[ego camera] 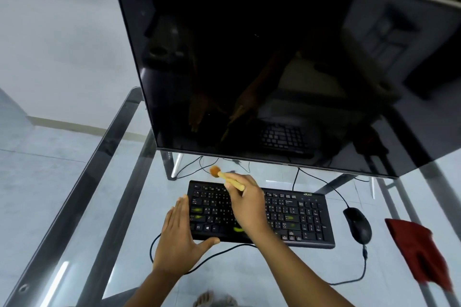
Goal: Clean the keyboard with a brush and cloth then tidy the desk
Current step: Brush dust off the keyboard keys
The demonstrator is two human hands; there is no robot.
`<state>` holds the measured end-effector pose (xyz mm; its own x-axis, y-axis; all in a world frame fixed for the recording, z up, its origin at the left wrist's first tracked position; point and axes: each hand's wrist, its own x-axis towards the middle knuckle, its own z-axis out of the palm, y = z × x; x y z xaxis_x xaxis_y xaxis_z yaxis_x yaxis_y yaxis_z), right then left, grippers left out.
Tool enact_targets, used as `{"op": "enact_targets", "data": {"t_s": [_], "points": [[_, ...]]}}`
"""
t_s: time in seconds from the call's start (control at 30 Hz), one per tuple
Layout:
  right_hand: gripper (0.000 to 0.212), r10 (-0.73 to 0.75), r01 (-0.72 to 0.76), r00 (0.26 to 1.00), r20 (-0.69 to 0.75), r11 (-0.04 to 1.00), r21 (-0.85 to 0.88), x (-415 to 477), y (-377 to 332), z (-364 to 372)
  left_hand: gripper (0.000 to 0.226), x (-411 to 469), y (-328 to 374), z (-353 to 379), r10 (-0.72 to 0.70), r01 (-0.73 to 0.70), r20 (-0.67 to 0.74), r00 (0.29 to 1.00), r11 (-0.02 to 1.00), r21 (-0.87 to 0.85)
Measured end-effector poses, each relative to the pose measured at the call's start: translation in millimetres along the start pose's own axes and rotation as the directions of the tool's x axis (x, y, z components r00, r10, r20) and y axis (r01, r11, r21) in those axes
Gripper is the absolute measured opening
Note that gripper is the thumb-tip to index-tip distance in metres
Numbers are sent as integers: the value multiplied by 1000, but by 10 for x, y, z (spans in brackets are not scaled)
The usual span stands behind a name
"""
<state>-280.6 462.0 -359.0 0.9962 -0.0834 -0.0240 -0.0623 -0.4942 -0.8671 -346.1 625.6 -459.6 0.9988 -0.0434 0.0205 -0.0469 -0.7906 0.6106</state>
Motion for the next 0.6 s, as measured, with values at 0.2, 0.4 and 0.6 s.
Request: {"op": "enact_targets", "data": {"t_s": [0.2, 0.4, 0.6], "points": [[21, 76, -74, 997, 32, 996, -49, -113, 182, -240, 122, 11, -23, 15, 2, -2, 3, 1000, 1000, -6], [21, 9, 81, 908, 418, 977, -197, -439, 201, -520, 122, 3, -8, -8, 2, -2, 9, 1000, 1000, -22], [23, -49, 80, 956, 289, 992, -98, -553, 230, -541, 131, 19, 37, -32, 44, -44, 52, 998, 999, -8]]}}
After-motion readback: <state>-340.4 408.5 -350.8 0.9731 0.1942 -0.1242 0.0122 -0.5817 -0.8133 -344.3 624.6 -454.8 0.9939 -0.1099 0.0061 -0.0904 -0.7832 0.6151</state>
